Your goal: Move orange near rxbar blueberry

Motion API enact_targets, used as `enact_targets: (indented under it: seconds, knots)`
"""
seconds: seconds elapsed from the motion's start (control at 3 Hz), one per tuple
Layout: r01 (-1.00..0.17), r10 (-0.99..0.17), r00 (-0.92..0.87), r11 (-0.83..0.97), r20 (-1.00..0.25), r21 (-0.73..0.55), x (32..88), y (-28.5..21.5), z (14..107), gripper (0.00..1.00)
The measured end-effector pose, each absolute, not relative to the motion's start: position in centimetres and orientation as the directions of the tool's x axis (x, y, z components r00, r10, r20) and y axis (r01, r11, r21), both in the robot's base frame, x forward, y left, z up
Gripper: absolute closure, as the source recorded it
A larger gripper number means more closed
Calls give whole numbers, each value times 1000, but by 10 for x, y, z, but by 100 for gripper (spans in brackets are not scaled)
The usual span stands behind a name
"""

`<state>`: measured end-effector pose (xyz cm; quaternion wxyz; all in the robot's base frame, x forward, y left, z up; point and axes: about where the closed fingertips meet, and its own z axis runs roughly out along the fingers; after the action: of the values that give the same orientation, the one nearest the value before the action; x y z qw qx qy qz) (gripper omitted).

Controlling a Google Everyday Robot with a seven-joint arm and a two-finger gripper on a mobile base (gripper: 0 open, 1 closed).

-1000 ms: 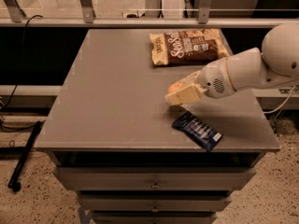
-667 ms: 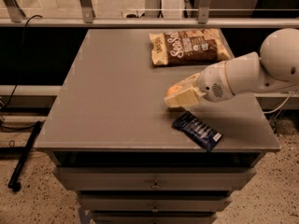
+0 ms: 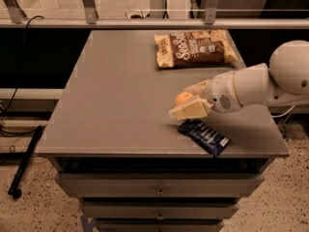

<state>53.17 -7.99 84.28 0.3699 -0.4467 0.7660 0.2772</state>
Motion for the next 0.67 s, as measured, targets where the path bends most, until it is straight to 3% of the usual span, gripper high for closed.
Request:
enact_targets:
  seconds: [0.67]
  knots:
    - [-879, -431, -295, 473, -853, 65, 532, -105, 848, 0]
